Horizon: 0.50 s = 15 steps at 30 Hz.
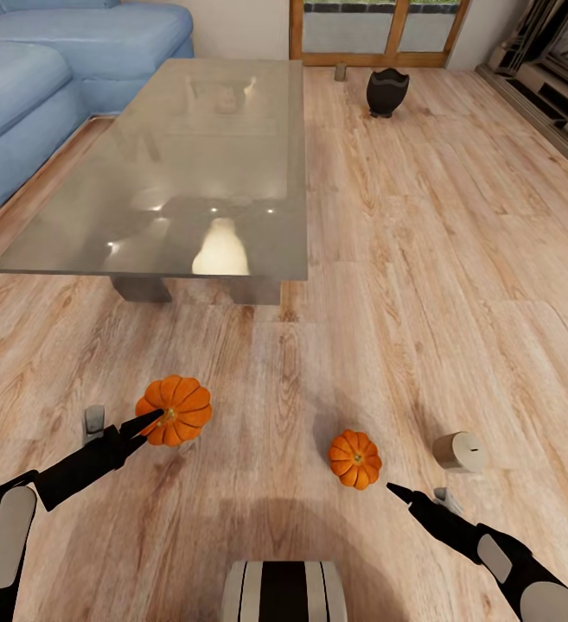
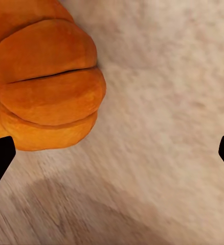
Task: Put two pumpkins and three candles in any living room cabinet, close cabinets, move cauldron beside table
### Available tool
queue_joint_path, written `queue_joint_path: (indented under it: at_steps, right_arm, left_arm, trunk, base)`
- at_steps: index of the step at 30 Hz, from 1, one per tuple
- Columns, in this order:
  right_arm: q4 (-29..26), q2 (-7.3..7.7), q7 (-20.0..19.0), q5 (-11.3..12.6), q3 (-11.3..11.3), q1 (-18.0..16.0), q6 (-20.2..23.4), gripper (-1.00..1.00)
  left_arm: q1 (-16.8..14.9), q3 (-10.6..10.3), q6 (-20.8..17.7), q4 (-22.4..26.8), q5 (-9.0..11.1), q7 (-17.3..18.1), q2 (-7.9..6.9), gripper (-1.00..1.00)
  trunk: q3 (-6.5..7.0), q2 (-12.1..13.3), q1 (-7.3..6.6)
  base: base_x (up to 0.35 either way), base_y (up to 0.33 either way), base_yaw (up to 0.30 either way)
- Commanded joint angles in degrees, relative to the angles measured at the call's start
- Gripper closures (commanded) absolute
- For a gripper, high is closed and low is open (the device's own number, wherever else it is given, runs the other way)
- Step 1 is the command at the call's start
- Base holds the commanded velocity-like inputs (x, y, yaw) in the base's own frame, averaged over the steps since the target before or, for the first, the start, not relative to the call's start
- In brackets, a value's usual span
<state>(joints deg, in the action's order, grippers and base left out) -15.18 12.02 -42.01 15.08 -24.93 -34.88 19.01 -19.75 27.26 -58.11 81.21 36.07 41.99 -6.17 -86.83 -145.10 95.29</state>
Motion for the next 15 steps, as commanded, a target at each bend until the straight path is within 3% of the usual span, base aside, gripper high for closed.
queue_joint_path:
  at_steps: [1, 15]
  right_arm:
    - [0.0, -0.01, -0.1, 0.4, -0.2, 0.0, 0.5, -1.0]
    - [0.0, -0.07, -0.1, 0.4, -0.1, 0.0, 0.5, -1.0]
  left_arm:
    - [0.0, 0.1, -0.2, 0.0, -0.1, 0.3, 0.01, 1.0]
    - [0.0, 0.1, -0.2, 0.0, -0.1, 0.3, 0.01, 1.0]
  trunk:
    - [-0.03, 0.0, -0.01]
    - [-0.03, 0.0, -0.01]
  base:
    - [0.0, 0.0, 0.0]
    - [0.059, 0.0, 0.0]
